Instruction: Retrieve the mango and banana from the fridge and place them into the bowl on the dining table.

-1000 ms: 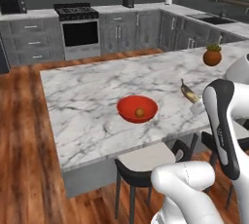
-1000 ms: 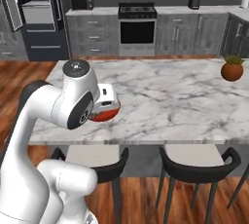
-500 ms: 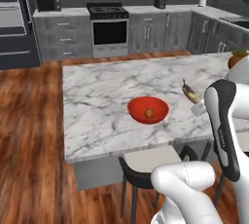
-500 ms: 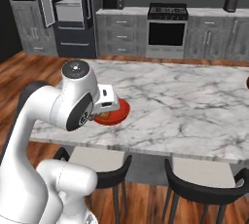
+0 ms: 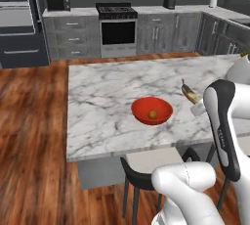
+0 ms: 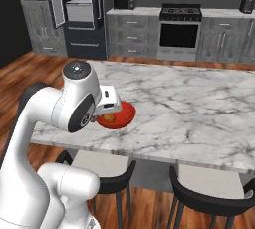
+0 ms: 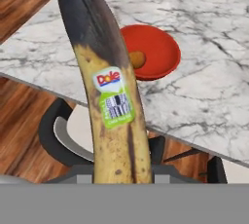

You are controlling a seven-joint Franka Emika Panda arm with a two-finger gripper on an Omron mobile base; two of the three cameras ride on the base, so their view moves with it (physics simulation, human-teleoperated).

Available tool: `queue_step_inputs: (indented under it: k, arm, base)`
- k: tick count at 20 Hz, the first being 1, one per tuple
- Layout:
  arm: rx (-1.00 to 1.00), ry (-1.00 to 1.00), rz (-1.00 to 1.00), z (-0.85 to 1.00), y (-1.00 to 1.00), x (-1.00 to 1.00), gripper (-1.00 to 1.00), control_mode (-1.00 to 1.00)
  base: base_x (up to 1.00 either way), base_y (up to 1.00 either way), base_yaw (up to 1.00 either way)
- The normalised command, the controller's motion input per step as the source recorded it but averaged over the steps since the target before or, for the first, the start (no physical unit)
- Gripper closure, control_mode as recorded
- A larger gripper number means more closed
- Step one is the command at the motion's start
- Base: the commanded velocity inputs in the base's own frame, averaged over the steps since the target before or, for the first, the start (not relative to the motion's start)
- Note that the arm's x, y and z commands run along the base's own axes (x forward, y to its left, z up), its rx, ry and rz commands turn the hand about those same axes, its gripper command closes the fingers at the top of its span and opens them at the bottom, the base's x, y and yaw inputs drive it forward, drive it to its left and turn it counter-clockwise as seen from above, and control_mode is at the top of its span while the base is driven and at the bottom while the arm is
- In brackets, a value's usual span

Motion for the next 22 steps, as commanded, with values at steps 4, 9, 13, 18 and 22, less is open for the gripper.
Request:
queue_step_inputs:
  k: [4,9,13,18,22]
  arm:
    - [0.0,0.04,0.02,-0.12,0.14,0.52,1.0,-1.0]
    - [0.0,0.08,0.02,-0.22,0.12,0.77,1.0,-1.0]
    - [0.0,0.06,0.0,-0.34,0.02,0.67,1.0,-1.0]
    - [0.0,0.02,0.0,-0.4,0.0,0.52,1.0,-1.0]
    - [0.0,0.0,0.0,-0.4,0.0,0.47,1.0,-1.0]
  base:
    - [0.16,0.06,0.01]
    - [0.0,0.0,0.0]
    - [0.0,0.0,0.0]
    - [0.0,0.0,0.0]
    - [0.0,0.0,0.0]
